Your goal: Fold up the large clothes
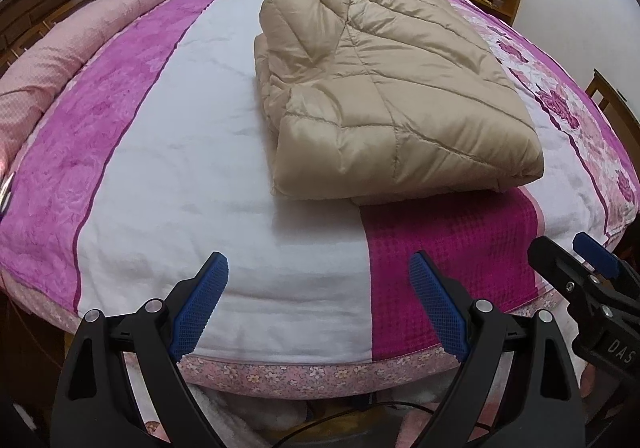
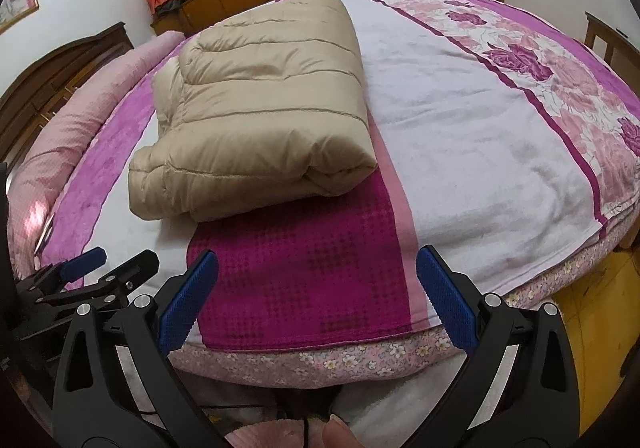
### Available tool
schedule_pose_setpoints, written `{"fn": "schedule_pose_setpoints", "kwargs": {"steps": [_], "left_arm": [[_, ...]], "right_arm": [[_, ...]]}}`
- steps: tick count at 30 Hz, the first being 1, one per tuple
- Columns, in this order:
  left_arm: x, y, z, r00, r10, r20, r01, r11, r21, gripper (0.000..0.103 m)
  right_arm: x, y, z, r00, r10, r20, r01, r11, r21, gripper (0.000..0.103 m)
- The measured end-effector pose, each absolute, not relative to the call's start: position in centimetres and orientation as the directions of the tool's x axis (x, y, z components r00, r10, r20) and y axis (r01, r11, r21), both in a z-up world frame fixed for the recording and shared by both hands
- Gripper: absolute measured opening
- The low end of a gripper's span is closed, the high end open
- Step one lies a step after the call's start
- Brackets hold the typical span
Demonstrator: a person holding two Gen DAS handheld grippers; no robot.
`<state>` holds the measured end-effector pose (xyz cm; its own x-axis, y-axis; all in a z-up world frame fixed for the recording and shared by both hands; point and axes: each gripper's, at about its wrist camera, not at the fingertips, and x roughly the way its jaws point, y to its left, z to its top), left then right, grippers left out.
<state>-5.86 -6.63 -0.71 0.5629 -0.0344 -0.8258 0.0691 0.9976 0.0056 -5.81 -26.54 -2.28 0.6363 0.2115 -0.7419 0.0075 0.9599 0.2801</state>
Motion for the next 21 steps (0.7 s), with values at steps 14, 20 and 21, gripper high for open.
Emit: {"fn": "schedule_pose_setpoints", "kwargs": {"steps": [14, 20, 21], "left_arm": [[-6.2, -6.5, -0.2, 0.575, -0.035, -0.817, 0.055, 0.998, -0.004, 0.088], [-6.2, -6.4, -0.1, 0.578, -0.034, -0.815, 0.053, 0.999, -0.004, 0.088], [-6.2, -6.4, -0.1, 0.578, -0.034, -0.815, 0.053, 0.999, -0.004, 0.088]], "right_arm": [[-6.2, -25.8, -1.9, 0.641, 0.213, -0.737, -0.008, 0.962, 0.271, 0.099], [-6.3, -25.4, -1.8, 0.640, 0.216, -0.737, -0.016, 0.963, 0.268, 0.099], [-6.2, -25.3, -1.8, 0.640, 0.216, -0.738, -0.016, 0.963, 0.268, 0.099]]}}
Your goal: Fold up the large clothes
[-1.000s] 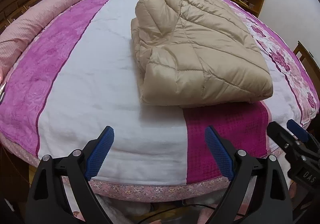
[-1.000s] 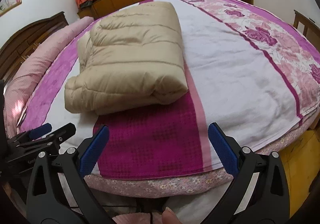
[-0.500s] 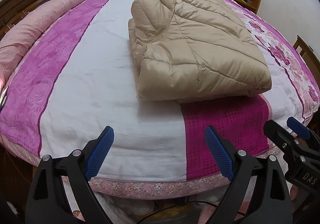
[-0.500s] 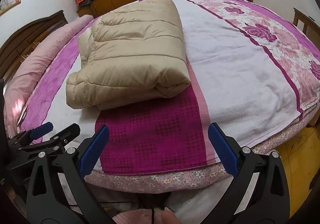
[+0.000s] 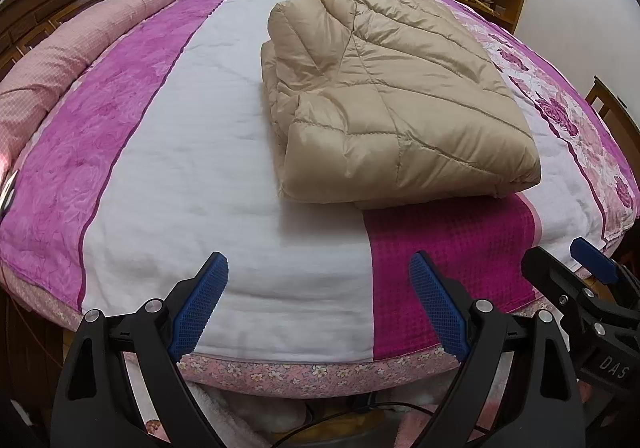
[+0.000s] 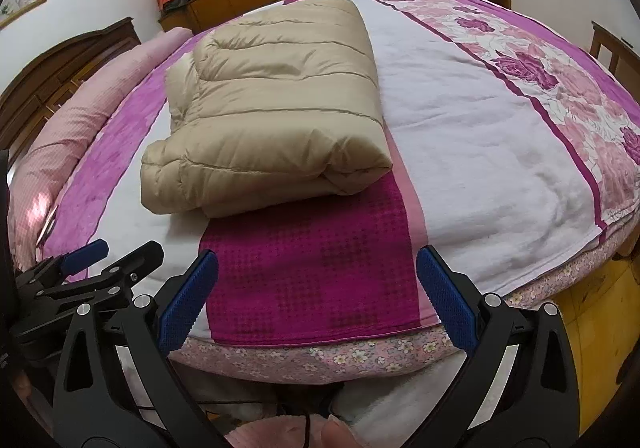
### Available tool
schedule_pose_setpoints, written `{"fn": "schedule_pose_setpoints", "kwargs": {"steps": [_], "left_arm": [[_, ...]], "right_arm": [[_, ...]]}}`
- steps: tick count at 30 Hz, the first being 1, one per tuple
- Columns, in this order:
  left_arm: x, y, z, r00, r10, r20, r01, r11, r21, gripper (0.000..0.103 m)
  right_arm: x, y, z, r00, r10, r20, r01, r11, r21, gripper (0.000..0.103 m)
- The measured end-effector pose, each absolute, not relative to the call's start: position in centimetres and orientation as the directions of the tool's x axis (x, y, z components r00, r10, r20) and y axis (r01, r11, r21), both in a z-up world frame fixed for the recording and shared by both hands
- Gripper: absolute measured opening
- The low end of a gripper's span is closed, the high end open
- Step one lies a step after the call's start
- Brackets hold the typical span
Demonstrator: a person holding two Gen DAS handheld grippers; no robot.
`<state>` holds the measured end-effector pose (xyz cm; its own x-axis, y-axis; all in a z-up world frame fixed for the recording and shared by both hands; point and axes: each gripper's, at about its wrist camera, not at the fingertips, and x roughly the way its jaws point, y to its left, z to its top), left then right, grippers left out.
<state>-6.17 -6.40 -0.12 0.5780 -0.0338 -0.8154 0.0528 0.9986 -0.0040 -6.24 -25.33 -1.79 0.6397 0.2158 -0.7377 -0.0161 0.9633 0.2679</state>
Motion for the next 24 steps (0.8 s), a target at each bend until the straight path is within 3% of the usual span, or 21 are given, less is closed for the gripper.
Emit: {"fn": "schedule_pose_setpoints", "kwargs": {"steps": [24], "left_arm": [[-6.04, -7.06, -0.28, 0.572, -0.021, -0.820, 0.067, 0.998, 0.021, 0.088]], "right_arm": [[-5.99, -25.37, -1.58, 0.641, 0.213, -0.737, -0.014, 0.964, 0.267, 0.099]]}}
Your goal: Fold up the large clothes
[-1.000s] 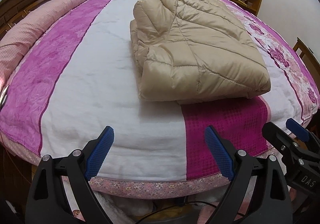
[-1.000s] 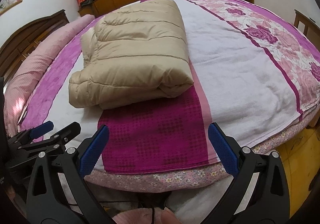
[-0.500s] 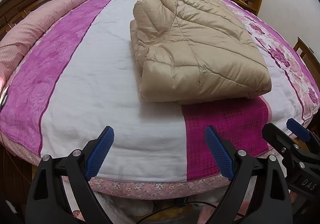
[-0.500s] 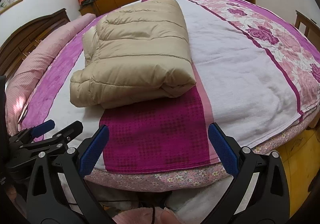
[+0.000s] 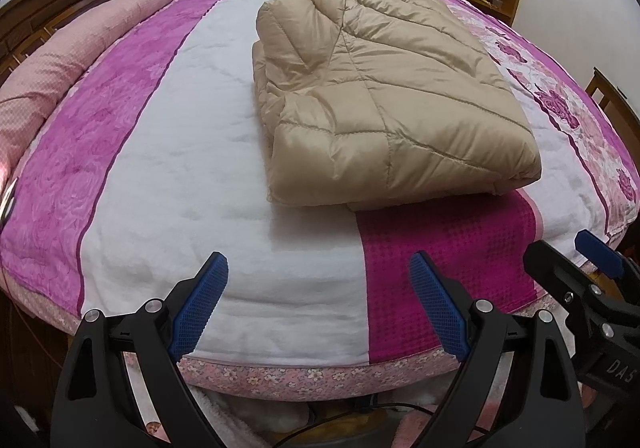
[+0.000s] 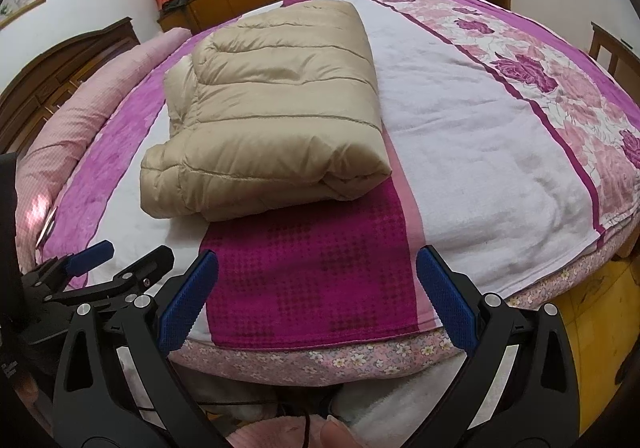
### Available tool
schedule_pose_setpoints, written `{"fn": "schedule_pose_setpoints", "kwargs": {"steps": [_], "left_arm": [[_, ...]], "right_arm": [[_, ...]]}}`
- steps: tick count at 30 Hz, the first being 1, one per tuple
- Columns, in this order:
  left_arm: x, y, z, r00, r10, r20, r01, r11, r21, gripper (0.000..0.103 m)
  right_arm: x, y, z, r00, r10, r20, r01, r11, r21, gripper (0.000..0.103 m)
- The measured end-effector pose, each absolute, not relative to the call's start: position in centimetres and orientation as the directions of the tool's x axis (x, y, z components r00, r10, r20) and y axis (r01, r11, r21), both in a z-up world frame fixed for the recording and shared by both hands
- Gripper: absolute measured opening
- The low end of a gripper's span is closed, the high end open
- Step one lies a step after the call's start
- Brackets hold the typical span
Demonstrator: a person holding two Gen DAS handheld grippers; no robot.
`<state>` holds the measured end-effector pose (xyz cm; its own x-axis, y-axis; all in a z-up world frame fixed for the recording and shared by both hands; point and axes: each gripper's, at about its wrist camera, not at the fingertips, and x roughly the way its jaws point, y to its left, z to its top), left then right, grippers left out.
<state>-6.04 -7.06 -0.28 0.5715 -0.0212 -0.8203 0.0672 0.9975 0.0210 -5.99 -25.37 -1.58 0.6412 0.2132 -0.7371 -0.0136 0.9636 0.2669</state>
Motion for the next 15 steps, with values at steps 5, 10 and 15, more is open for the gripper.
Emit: {"fn": "schedule_pose_setpoints", "kwargs": {"steps": [5, 10, 15], "left_arm": [[-5.98, -7.12, -0.19, 0.573, -0.018, -0.819, 0.059, 0.998, 0.020, 0.088], [-6.01, -7.20, -0.18, 0.573, -0.015, -0.819, 0.059, 0.998, 0.024, 0.088], [-6.21, -7.53, -0.13, 0.581, -0.013, -0.814, 0.075, 0.996, 0.038, 0.088]], "right_arm": [[-6.01, -25.34, -1.49, 0.641, 0.214, -0.737, -0.014, 0.964, 0.267, 0.099], [-6.12, -25.29, -1.38, 0.645, 0.215, -0.733, -0.014, 0.963, 0.270, 0.099], [-6.10, -25.29, -1.35, 0.641, 0.214, -0.737, -0.009, 0.962, 0.272, 0.099]]}}
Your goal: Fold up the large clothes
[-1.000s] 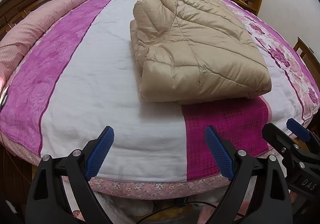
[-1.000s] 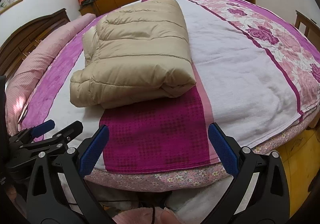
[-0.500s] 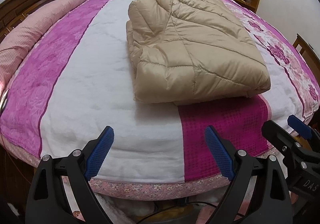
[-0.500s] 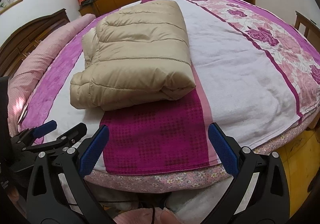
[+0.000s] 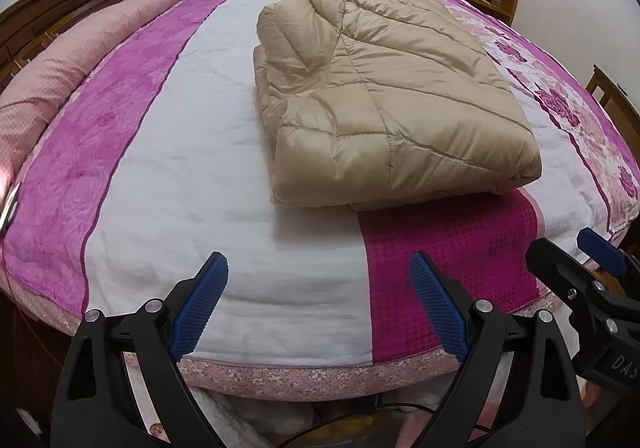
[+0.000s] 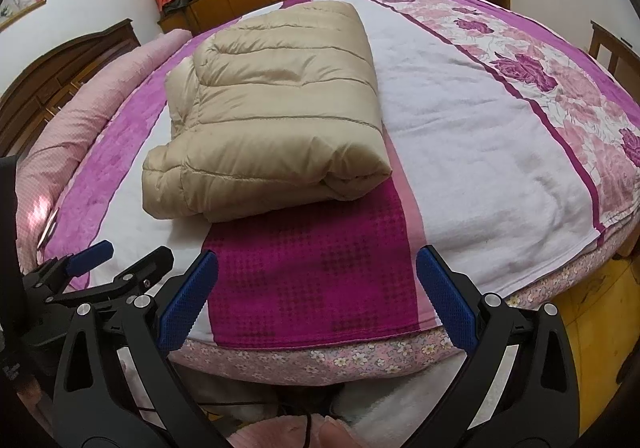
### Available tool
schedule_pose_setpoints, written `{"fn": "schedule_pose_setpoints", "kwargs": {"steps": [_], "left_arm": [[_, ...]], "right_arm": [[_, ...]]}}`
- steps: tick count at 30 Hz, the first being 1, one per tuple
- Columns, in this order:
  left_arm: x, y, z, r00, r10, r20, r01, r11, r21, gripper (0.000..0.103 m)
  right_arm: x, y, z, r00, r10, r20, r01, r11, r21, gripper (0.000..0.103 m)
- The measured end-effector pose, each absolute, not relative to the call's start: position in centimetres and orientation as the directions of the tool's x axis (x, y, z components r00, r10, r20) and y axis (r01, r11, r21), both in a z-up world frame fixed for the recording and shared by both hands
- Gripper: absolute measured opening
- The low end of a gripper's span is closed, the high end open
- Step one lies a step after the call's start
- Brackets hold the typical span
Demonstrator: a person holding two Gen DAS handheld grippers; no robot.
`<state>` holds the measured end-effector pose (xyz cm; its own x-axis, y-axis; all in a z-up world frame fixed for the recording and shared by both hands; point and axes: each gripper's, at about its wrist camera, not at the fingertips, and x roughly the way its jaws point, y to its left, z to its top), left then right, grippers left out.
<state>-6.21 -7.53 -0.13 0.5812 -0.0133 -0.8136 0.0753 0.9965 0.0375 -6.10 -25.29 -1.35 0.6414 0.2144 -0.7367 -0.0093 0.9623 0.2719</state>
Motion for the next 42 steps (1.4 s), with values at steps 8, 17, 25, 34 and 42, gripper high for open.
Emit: {"fn": "schedule_pose_setpoints", "kwargs": {"steps": [8, 17, 25, 34, 42], "left_arm": [[-6.2, -7.5, -0.3, 0.575, -0.009, -0.818, 0.071, 0.997, 0.039, 0.088], [-6.2, -7.4, -0.3, 0.569, -0.011, -0.822, 0.072, 0.997, 0.036, 0.088], [-6.2, -7.2, -0.5, 0.563, -0.008, -0.826, 0.068, 0.997, 0.036, 0.088], [-6.0, -7.1, -0.7, 0.553, -0.015, -0.833, 0.067, 0.997, 0.027, 0.088], [-5.5, -6.8, -1.3, 0.534, -0.053, -0.844, 0.100, 0.995, 0.001, 0.088]], "right_arm": [[-6.1, -25.2, -1.4, 0.638, 0.219, -0.739, -0.012, 0.961, 0.275, 0.099], [-6.1, -25.2, -1.5, 0.637, 0.221, -0.739, -0.010, 0.960, 0.278, 0.099], [-6.2, -25.1, -1.6, 0.638, 0.221, -0.738, -0.013, 0.961, 0.277, 0.099], [-6.2, -25.0, -1.8, 0.635, 0.224, -0.739, -0.011, 0.960, 0.281, 0.098], [-5.2, -25.6, -2.1, 0.622, 0.252, -0.741, -0.011, 0.950, 0.313, 0.098]]}}
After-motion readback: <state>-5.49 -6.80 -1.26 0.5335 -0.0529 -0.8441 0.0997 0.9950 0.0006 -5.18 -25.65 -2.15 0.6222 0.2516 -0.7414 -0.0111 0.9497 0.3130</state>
